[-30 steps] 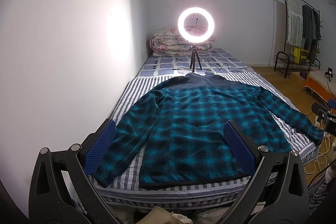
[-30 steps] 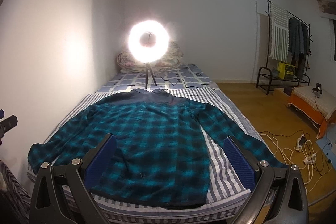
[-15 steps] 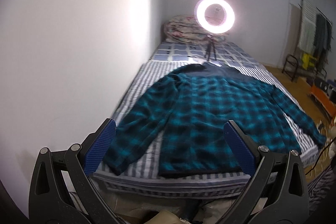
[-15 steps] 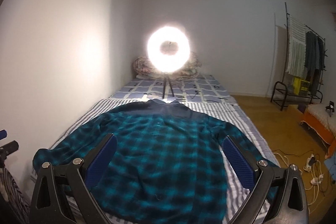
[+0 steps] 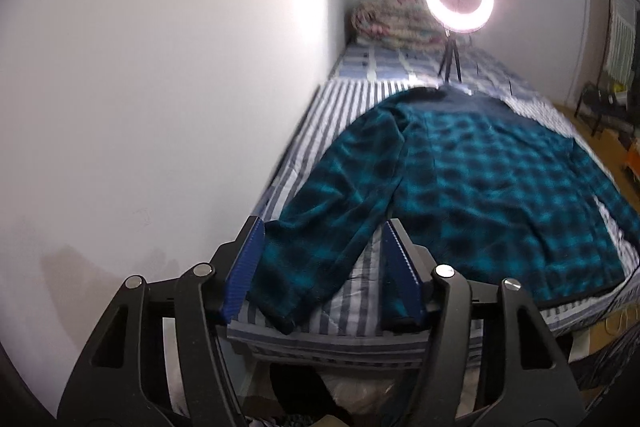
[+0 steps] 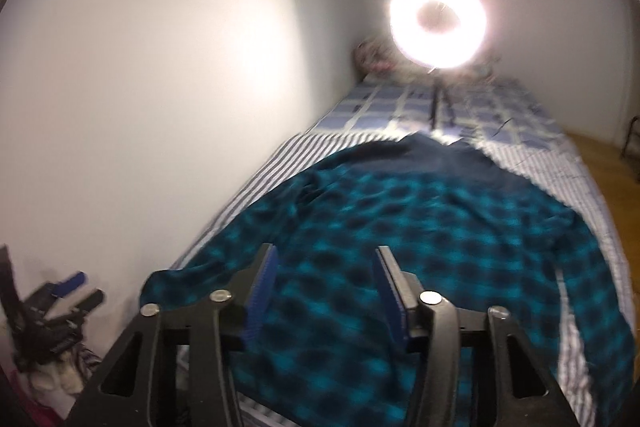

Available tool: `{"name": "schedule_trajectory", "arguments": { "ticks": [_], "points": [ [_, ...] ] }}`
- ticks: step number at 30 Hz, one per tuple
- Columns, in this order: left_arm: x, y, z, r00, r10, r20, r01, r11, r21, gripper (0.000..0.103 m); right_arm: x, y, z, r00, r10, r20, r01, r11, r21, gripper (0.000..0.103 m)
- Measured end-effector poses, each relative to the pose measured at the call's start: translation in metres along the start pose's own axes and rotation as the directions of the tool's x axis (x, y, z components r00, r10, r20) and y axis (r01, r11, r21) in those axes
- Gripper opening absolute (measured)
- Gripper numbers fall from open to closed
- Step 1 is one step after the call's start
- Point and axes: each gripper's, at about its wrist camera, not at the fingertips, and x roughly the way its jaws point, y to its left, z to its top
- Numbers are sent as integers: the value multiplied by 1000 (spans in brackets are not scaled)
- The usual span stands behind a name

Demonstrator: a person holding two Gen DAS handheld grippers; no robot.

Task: Fold large clothes
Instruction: 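Move the left gripper to the shirt's hem edge and close on it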

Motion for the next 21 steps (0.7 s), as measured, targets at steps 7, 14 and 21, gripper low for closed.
{"name": "schedule_trajectory", "arguments": {
  "ticks": [7,14,21],
  "points": [
    [78,-8,57,980,-137,-143,142,989,27,63,23,-18,-11,997,75,-32,-74,996,47,48],
    [200,-17,97,948,-83,-307,109,992,68,63,16,-54,-30,989,112,-94,-100,987,126,50],
    [282,0,105,916,-82,-393,93,996,11,63,1,-81,-38,992,96,-80,-82,982,170,51]
  ]
}}
